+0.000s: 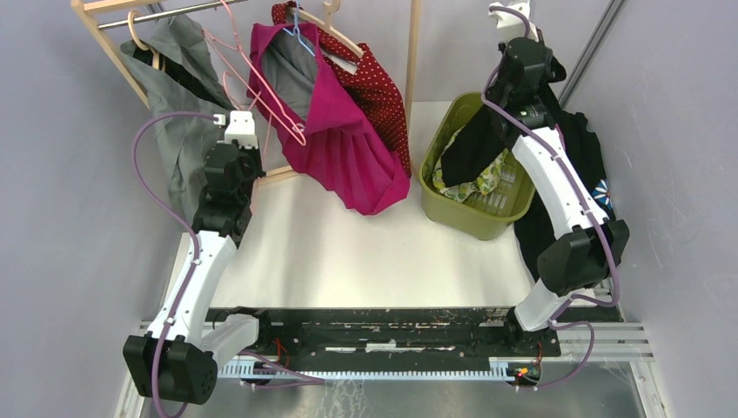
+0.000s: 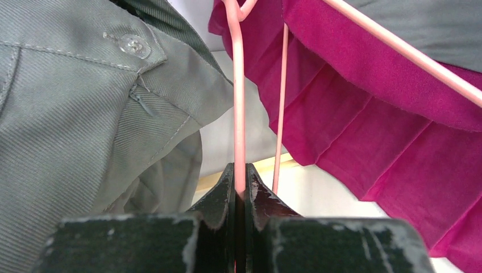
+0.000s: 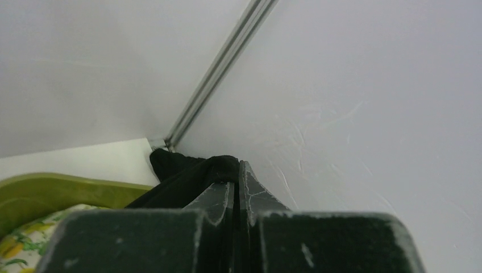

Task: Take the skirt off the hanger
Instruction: Place the skirt in the bin.

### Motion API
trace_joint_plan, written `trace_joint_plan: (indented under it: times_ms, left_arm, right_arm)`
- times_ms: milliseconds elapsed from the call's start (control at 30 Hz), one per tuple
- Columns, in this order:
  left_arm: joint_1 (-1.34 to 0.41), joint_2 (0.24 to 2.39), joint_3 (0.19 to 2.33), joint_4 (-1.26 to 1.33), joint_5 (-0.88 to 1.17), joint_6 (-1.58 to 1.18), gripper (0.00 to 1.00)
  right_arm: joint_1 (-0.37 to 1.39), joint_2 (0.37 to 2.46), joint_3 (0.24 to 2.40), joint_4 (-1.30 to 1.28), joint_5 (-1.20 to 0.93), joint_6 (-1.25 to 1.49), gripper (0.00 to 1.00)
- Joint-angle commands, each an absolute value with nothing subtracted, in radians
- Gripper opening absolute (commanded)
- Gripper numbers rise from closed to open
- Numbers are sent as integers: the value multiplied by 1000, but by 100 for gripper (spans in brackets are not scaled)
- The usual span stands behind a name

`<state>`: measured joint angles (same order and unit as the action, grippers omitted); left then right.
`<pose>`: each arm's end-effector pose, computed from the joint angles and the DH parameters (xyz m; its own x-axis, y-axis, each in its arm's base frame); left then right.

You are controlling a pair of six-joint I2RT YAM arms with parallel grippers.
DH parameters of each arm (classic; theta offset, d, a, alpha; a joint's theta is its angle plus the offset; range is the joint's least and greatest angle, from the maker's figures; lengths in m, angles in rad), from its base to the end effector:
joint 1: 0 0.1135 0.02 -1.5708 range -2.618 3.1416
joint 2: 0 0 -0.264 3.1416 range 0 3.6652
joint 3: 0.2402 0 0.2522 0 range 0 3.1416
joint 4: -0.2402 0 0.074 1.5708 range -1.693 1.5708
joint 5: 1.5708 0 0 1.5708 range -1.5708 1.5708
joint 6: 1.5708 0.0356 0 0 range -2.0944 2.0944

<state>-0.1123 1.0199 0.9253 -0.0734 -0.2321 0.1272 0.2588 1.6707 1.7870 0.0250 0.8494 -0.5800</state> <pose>0.2379 -0.0186 0.3569 -0.1796 0.1445 -0.9731 -0.0943 0.9821 0.1632 0.3734 0.0712 0.4779 -0.1873 -0.4240 -0.8861 0.5344 0.7129 -0.4541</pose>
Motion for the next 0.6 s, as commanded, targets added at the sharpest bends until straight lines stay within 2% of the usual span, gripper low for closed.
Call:
trace_joint_plan:
  times_ms: [0,167,233,333,467,500,533,567]
  left_arm:
    - [-101,998,924,-23,-251,173,3]
    - [-98,1002,922,-20,-246,164,3]
    - [-97,1007,928,-19,-244,162,3]
    - [-92,1017,940,-20,-252,161,3]
    - [-80,1037,966,-23,-268,159,3]
    - [-77,1047,977,-25,-271,156,3]
    - [-76,1051,989,-28,-273,154,3]
    - [-77,1055,1000,-31,-283,149,3]
  right_arm:
    - [218,1677,1707,139,844,-639,1]
    - [178,1682,1655,46,774,-480,1]
    - [182,1681,1651,-59,700,-322,1]
    - [193,1674,1617,-227,516,-14,1]
    - [213,1677,1509,-260,175,263,2]
    - [225,1687,1502,-269,121,292,13]
    - [244,1697,1500,-281,98,305,40]
    - [269,1698,1496,-294,108,317,54]
